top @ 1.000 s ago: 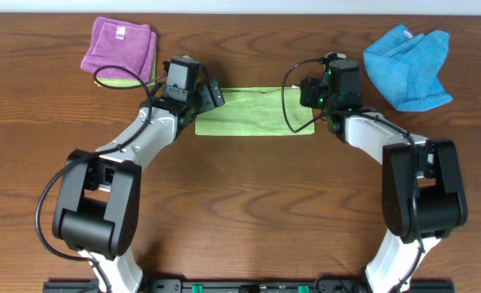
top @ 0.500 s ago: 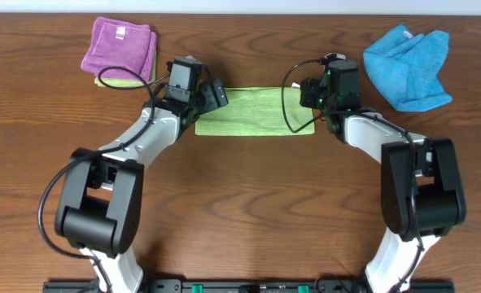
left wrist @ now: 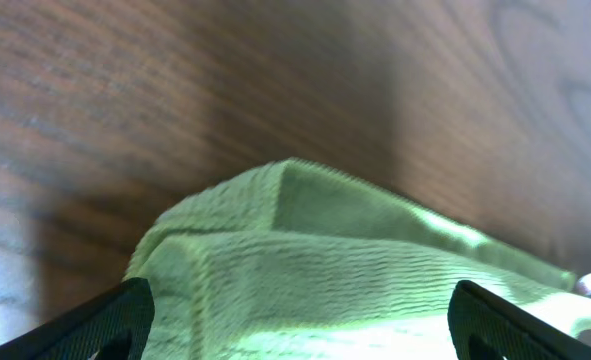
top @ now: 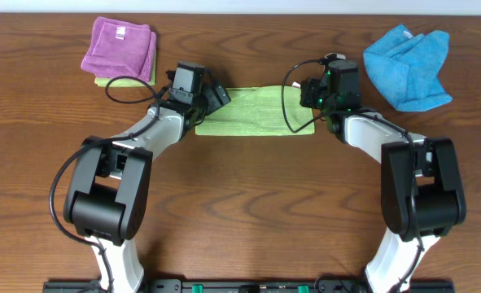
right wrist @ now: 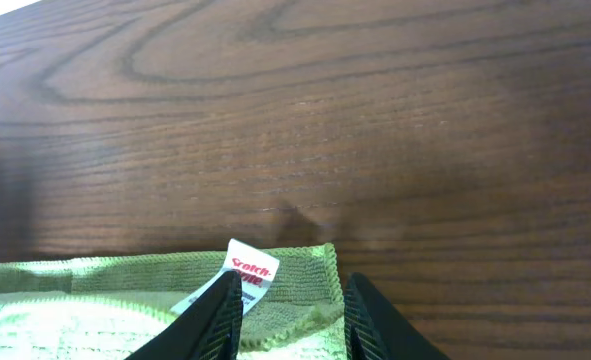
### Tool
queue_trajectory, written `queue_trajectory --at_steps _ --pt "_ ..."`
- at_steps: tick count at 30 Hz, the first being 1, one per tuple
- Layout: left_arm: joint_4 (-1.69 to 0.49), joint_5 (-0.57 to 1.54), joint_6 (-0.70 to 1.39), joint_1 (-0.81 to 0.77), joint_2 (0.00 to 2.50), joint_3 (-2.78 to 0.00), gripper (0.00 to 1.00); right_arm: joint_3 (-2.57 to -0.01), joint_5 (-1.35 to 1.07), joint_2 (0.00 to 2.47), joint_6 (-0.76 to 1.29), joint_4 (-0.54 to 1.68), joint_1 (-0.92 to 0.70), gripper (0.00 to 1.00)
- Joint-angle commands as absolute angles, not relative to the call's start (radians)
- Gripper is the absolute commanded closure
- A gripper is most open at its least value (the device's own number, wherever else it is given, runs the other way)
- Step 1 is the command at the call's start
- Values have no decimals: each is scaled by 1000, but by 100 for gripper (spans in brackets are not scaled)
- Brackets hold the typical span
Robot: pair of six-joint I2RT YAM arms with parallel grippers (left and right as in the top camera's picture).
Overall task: Fold the cloth
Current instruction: 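Grasp the folded strip's left and right ends with both grippers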
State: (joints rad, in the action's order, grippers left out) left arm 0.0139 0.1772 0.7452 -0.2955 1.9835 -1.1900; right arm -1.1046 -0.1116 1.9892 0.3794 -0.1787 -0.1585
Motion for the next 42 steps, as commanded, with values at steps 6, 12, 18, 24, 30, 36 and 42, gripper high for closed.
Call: queue_trajectory --at_steps 6,12,18,24,30,36,42 --pt "66 181 832 -294 1985 -1209 8 -1124 -101 2000 388 -163 -173 67" --pt "65 176 833 -294 1992 -1209 18 -1124 -101 2000 388 -164 -183 66" --pt "81 157 838 -294 2024 -1209 46 -1124 -101 2000 388 -164 -194 63" --pt "89 155 846 -294 2040 -1209 79 -1124 -101 2000 388 -163 -194 63" --pt "111 145 842 -293 2040 -1209 74 -1124 -101 2000 388 -163 -194 63" --pt "113 116 842 -287 2040 -1209 14 -1124 -101 2000 388 -161 -194 63" --pt "120 89 842 -286 2040 -1209 5 -1124 -109 2000 387 -149 -194 63"
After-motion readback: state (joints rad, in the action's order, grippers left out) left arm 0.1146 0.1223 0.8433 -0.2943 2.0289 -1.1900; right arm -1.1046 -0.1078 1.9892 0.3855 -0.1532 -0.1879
